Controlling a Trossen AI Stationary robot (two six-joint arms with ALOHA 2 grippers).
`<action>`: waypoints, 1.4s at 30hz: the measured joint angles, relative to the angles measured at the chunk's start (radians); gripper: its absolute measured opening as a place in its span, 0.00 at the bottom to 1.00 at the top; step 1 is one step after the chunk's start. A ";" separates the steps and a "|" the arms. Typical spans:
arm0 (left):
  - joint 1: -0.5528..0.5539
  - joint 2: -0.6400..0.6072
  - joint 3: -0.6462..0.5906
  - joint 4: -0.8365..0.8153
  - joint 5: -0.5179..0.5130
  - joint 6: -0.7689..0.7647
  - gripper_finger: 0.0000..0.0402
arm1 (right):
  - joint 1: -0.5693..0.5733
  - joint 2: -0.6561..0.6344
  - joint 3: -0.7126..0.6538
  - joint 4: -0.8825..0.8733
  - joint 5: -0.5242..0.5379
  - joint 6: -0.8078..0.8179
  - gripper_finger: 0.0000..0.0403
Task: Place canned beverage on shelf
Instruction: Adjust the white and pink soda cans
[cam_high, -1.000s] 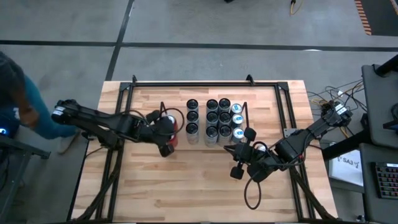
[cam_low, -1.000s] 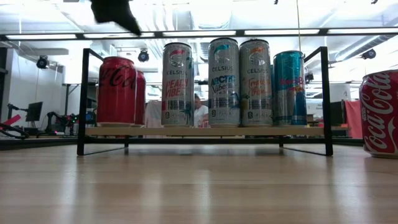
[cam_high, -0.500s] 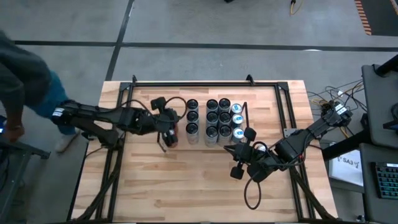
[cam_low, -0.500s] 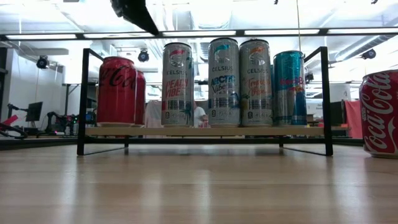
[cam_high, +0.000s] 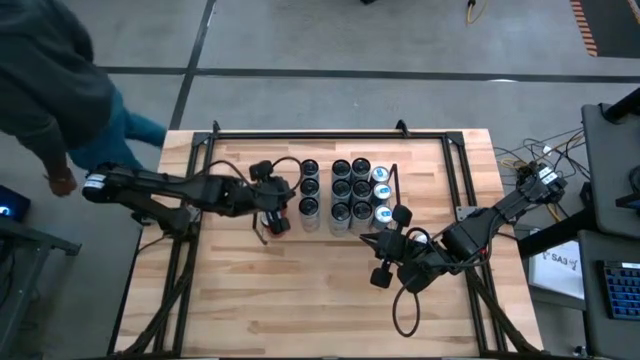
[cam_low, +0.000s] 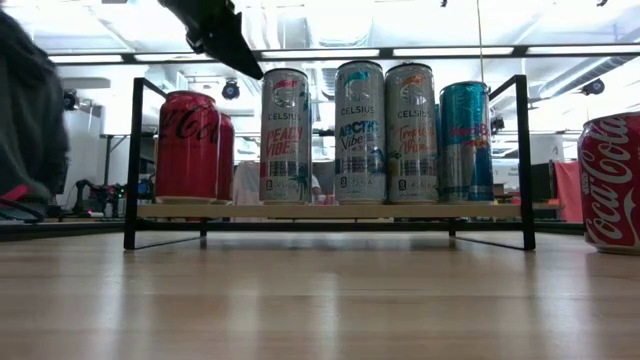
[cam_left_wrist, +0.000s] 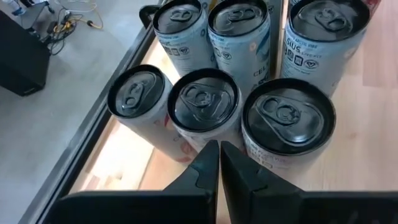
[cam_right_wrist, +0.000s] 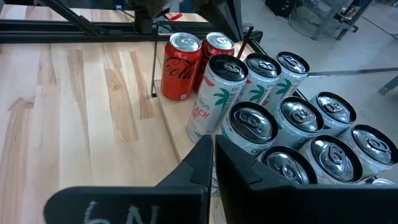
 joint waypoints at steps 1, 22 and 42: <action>0.002 0.000 -0.009 0.010 0.000 0.000 0.00 | 0.000 0.000 0.000 0.000 0.000 0.000 0.02; 0.038 0.155 -0.022 0.076 -0.009 0.009 0.00 | 0.000 0.000 -0.014 0.000 0.000 0.007 0.02; 0.043 0.150 0.093 -0.107 -0.158 0.083 0.00 | 0.000 0.000 -0.015 0.001 0.000 0.007 0.02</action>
